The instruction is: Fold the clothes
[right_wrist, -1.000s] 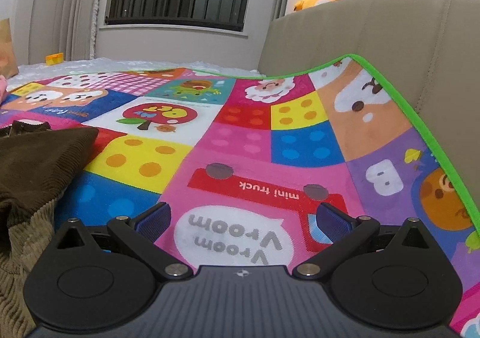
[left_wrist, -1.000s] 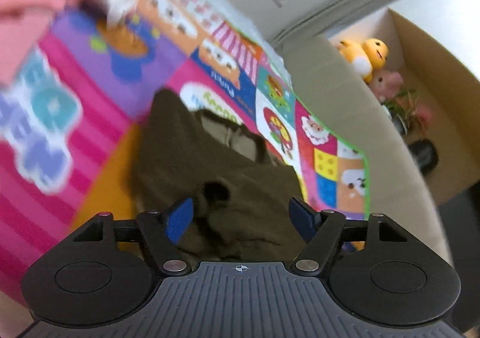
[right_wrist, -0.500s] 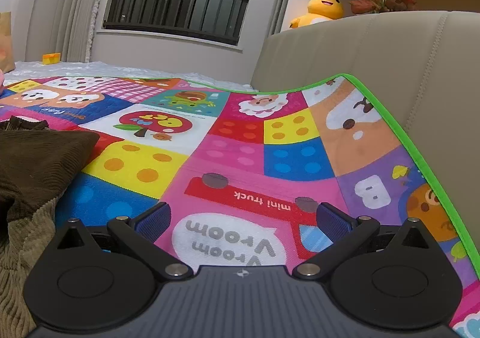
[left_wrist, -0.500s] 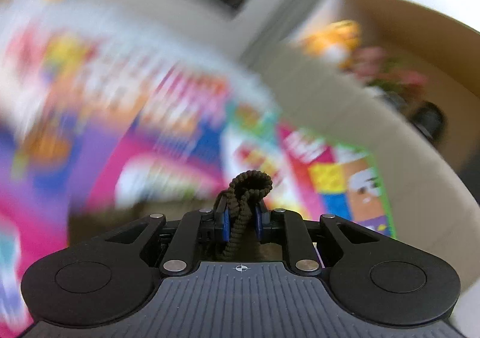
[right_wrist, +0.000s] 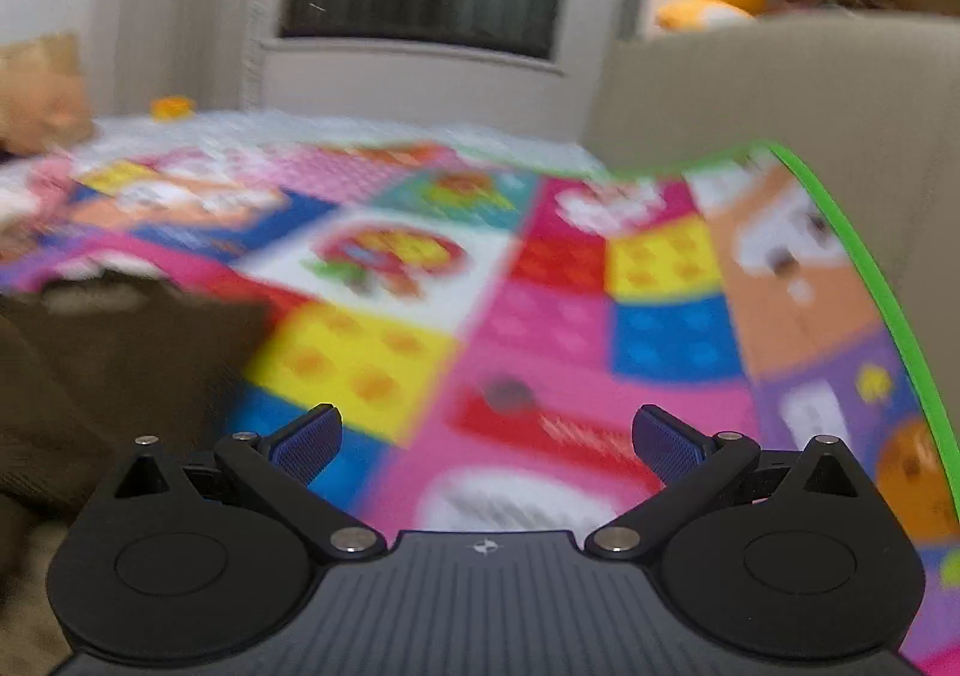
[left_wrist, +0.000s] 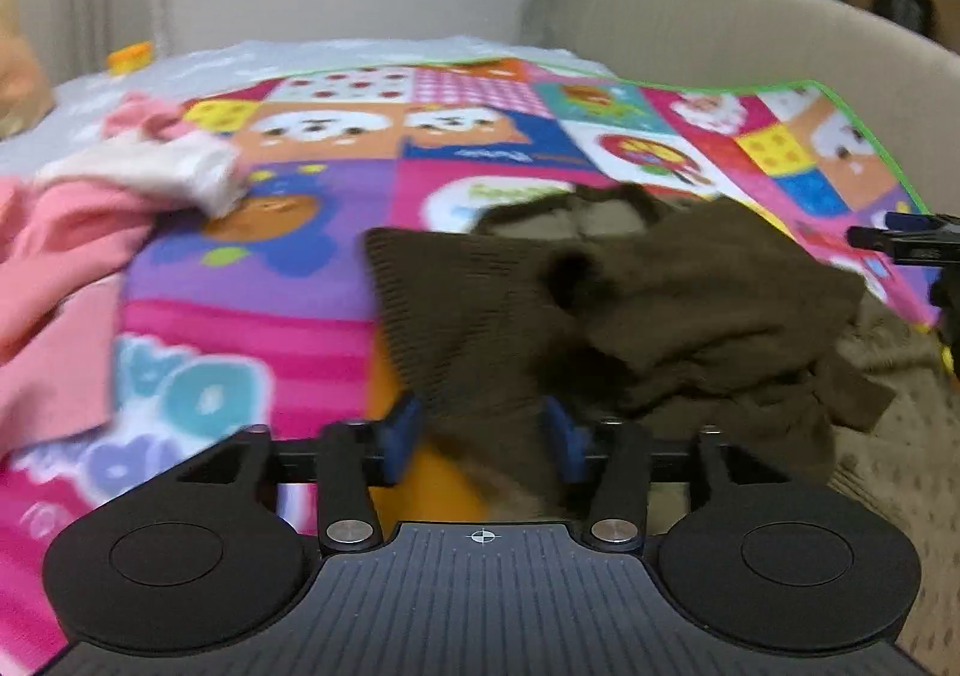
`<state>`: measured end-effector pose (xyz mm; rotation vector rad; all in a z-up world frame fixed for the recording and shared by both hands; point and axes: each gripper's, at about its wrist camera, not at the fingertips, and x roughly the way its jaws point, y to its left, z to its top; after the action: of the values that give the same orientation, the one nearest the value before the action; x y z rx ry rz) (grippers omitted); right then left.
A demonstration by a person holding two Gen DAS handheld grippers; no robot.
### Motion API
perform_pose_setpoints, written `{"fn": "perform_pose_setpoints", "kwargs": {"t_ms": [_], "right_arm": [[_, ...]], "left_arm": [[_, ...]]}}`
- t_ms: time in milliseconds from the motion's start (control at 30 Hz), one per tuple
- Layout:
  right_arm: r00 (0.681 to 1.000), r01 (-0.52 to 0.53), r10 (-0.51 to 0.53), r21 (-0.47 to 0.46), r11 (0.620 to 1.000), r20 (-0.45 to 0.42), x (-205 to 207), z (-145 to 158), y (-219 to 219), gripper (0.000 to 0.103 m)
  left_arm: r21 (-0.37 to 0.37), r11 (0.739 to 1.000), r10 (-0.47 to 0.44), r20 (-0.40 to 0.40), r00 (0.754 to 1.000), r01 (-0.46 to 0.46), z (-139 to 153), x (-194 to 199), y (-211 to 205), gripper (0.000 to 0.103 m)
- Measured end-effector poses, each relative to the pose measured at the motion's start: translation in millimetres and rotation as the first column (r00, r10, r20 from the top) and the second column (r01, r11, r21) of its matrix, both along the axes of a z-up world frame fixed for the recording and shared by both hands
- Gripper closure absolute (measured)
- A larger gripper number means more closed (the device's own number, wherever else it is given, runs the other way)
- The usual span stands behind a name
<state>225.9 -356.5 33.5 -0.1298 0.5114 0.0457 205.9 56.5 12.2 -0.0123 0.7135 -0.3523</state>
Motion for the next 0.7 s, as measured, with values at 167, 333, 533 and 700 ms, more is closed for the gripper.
{"fn": "perform_pose_setpoints", "kwargs": {"t_ms": [167, 333, 533, 700], "right_arm": [[0.985, -0.169, 0.171, -0.049, 0.984, 0.019, 10.9, 18.4, 71.6, 0.0], [0.971, -0.238, 0.227, -0.248, 0.939, -0.072, 27.5, -20.9, 141.2, 0.0], [0.948, -0.316, 0.288, -0.289, 0.904, -0.137, 17.9, -38.8, 154.0, 0.0], [0.911, -0.287, 0.307, 0.113, 0.951, -0.276, 55.8, -44.2, 104.7, 0.0]], "left_arm": [[-0.223, 0.975, 0.015, 0.074, 0.997, 0.002, 41.8, -0.2, 5.9, 0.038], [-0.375, 0.919, -0.077, 0.129, 0.989, 0.12, 55.7, 14.4, -33.2, 0.019], [-0.334, 0.929, -0.181, -0.036, 0.983, 0.159, 0.4, 23.2, -57.5, 0.028], [-0.314, 0.931, -0.207, -0.037, 0.978, 0.185, -18.9, -5.0, -39.3, 0.032]]}}
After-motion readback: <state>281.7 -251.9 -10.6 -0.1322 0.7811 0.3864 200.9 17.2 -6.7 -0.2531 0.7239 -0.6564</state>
